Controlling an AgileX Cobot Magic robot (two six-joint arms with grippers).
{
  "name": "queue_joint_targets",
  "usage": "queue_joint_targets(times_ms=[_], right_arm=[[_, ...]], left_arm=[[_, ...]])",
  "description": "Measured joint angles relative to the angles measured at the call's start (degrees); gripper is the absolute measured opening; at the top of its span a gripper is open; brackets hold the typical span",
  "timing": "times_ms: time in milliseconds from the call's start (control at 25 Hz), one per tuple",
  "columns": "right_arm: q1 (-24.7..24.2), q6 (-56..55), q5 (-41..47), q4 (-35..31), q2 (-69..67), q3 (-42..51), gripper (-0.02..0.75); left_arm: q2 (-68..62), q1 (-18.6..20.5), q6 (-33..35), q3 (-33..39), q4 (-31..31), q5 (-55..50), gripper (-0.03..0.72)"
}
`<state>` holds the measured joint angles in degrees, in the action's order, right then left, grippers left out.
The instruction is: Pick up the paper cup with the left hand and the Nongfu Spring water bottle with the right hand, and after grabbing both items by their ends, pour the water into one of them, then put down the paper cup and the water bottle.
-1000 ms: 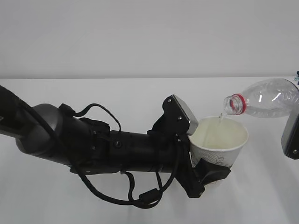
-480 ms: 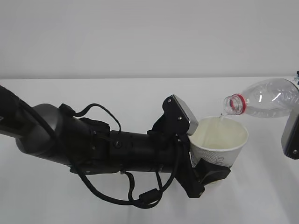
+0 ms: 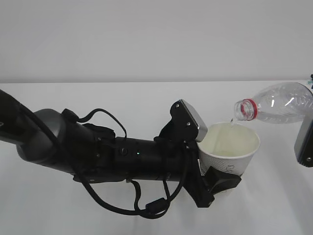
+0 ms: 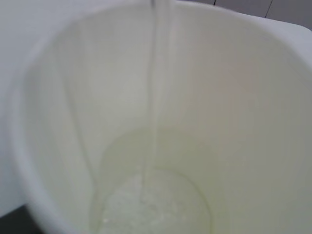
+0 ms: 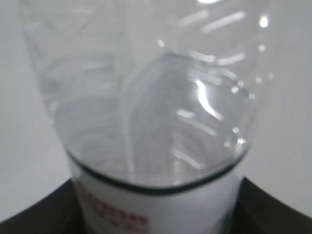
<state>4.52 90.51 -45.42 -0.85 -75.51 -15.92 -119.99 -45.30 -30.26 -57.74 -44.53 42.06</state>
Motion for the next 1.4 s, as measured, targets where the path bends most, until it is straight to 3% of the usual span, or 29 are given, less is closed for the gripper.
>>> queue_joint_targets(times_ms=[1400], right_arm=[[0.0, 0.4, 0.0, 0.0, 0.0, 0.0, 0.432]], left_arm=[[0.0, 0.0, 0.0, 0.0, 0.0, -0.3, 0.529]])
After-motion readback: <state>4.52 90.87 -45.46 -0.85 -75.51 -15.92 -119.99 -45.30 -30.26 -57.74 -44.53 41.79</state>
